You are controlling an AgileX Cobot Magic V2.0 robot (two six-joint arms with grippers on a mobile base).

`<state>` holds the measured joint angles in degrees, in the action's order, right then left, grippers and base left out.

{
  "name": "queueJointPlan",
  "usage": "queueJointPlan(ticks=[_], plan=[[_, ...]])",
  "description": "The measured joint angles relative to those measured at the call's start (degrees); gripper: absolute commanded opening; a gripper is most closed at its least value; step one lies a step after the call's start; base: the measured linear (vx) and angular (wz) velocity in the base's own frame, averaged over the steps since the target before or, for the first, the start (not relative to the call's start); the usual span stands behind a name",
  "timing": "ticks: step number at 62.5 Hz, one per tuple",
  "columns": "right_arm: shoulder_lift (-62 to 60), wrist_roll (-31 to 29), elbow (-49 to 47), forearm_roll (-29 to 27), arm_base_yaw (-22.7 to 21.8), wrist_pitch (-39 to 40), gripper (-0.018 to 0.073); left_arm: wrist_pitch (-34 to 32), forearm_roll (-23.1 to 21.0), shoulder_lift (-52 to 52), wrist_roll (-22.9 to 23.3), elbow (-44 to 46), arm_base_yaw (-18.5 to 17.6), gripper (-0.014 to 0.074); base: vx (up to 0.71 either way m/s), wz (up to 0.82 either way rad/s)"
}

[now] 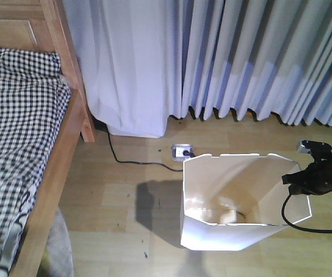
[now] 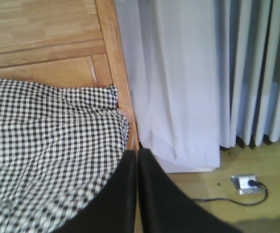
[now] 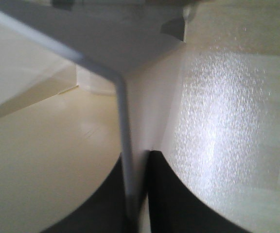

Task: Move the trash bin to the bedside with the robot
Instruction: 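Carry the bin with the right gripper toward the bed's foot by the curtains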

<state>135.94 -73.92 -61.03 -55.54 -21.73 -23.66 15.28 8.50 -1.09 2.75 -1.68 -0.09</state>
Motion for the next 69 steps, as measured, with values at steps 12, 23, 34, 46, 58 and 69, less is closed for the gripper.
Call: queueJointPlan(ticks=[12,23,34,46,58,69], plan=[[0.0,0.0,0.0,0.0,0.1,-0.9,-0.0006,0.0,0.0,0.0,0.0,0.0,0.0,-0.0006,0.32,0.01],[0.0,0.0,0.0,0.0,0.1,-1.2,-0.0006,0.0,0.0,0.0,0.0,0.0,0.0,-0.0006,0.28,-0.07],[0.0,0.0,0.0,0.0,0.1,-0.7,-0.0006,0.0,0.0,0.0,0.0,0.0,0.0,-0.0006,0.23,-0.12],[0.0,0.0,0.0,0.0,0.1,-0.2,-0.0006,0.0,0.0,0.0,0.0,0.0,0.0,-0.0006,0.15,-0.10],[0.0,0.0,0.0,0.0,0.0,-0.1,-0.0006,0.0,0.0,0.0,0.0,0.0,0.0,-0.0006,0.06,-0.02],[0.0,0.0,0.0,0.0,0.1,-0.5,-0.0006,0.0,0.0,0.0,0.0,0.0,0.0,-0.0006,0.02,0.00]])
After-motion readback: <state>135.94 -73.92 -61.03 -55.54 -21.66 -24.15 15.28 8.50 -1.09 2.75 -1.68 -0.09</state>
